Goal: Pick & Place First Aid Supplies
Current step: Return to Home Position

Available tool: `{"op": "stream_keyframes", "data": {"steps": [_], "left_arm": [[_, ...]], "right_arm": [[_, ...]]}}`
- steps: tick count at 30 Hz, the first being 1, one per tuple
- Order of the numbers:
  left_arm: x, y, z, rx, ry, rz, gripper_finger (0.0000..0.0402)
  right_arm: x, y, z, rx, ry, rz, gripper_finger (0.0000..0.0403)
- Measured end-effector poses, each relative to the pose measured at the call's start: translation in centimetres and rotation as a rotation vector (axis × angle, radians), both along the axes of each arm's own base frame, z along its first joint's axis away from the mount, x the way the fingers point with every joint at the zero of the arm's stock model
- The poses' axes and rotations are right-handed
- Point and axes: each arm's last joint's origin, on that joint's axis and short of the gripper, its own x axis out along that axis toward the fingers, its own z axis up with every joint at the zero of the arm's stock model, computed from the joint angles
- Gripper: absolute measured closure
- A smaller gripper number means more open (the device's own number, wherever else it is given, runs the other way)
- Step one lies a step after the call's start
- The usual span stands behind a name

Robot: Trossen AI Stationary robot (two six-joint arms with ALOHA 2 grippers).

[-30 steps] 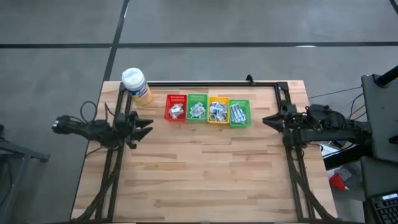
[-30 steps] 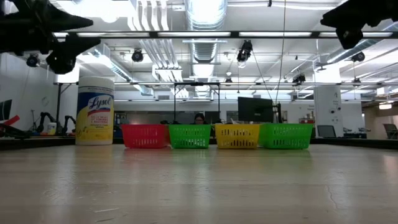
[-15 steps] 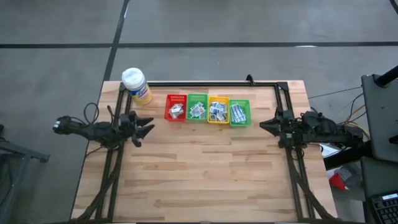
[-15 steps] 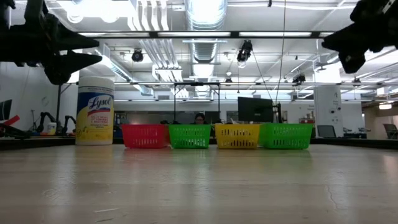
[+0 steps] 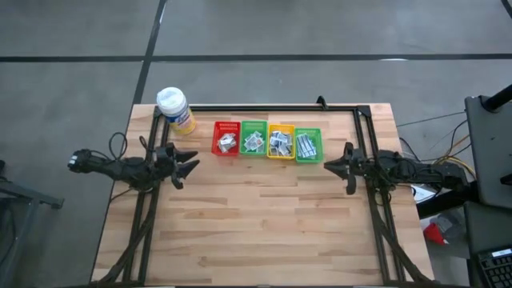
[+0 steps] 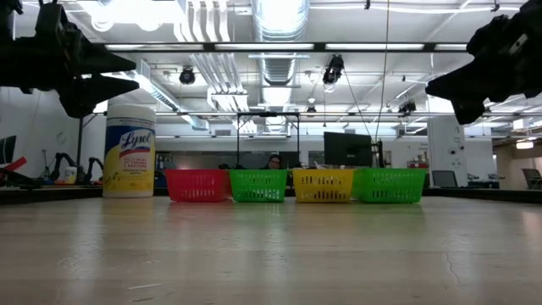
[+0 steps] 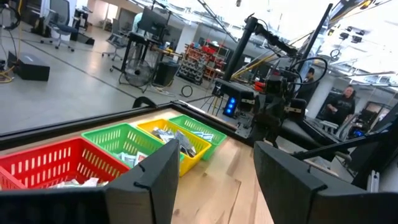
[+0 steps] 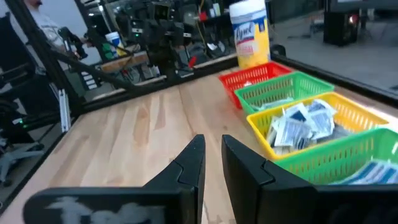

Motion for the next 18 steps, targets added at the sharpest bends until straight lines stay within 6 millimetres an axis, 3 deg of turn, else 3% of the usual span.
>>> {"op": "stream_keyframes", "data": {"steps": [18], "left_arm": [[0.06, -0.02, -0.12, 0.003, 0.012, -0.001, 0.0202]], "right_arm": [[0.06, 0.0, -0.1, -0.025, -0.001, 0.004, 0.0351]]}}
